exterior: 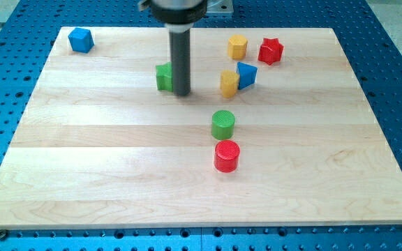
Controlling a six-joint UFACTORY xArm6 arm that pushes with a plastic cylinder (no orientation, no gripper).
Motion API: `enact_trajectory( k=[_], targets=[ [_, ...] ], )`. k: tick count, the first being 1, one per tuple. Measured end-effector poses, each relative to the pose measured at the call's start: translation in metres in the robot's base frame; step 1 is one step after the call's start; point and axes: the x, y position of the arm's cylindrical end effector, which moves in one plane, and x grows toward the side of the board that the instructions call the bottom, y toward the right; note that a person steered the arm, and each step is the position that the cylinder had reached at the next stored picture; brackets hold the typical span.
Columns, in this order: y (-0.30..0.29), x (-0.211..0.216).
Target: Slide the green star to the top center of the board
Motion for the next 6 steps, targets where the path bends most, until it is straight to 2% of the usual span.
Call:
enact_trajectory(
  k=[1,2,3,4,5,6],
  targets=[
    [-0.028,-0.015],
    [-0.023,-0.064],
    [-0.044,-0.073],
    [-0.101,-0.09],
    [-0.023,-0.095],
    [0.011,-0.098]
  ],
)
